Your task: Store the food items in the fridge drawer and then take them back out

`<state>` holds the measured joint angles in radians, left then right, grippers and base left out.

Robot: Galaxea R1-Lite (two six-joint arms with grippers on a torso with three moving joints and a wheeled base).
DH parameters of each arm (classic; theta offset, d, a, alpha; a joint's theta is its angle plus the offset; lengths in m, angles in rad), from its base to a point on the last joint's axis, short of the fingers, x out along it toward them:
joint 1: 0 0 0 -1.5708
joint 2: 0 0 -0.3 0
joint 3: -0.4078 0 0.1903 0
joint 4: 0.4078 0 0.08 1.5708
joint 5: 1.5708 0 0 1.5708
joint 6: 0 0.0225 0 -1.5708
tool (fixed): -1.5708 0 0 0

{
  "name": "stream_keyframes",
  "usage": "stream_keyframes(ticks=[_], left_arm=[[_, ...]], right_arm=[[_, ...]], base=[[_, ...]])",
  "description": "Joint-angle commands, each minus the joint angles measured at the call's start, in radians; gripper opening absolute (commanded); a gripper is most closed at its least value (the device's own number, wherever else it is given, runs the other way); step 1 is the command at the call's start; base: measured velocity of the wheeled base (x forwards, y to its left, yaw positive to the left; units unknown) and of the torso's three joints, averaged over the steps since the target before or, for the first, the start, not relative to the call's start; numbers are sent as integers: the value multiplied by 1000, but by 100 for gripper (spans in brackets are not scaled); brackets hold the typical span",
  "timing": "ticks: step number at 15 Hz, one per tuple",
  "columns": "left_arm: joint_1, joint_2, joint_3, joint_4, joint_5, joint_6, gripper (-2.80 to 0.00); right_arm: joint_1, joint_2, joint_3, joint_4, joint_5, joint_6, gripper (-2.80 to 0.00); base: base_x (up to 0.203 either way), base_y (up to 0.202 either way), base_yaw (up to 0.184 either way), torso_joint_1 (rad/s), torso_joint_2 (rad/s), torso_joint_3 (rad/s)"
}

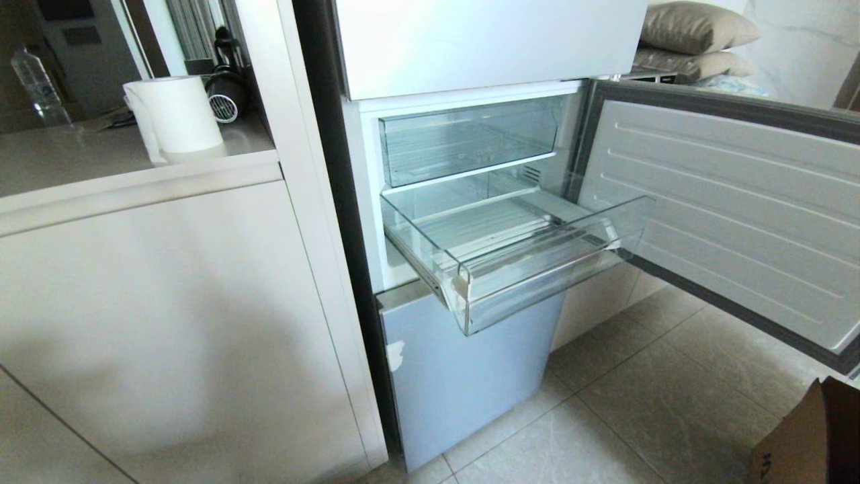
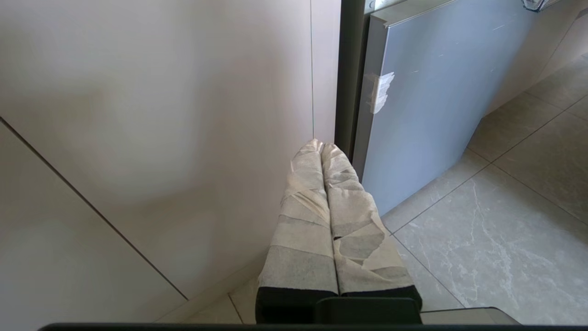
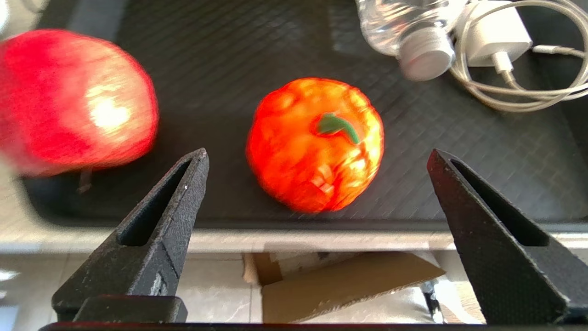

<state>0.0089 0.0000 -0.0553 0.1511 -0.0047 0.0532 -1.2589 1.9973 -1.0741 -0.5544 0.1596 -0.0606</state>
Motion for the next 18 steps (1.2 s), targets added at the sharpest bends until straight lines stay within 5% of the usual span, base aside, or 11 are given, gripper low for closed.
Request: stream_keyframes(ticks=[1, 18], left_arm=[[0, 2, -1, 1, 0, 0, -280], [0, 2, 0, 1, 0, 0, -280]], right_arm=[[-17, 43, -36, -2, 1, -1, 0], [9, 182, -104, -104, 74, 42, 0]], base=[[0, 0, 0, 0, 0, 0], [0, 0, 0, 0, 0, 0]])
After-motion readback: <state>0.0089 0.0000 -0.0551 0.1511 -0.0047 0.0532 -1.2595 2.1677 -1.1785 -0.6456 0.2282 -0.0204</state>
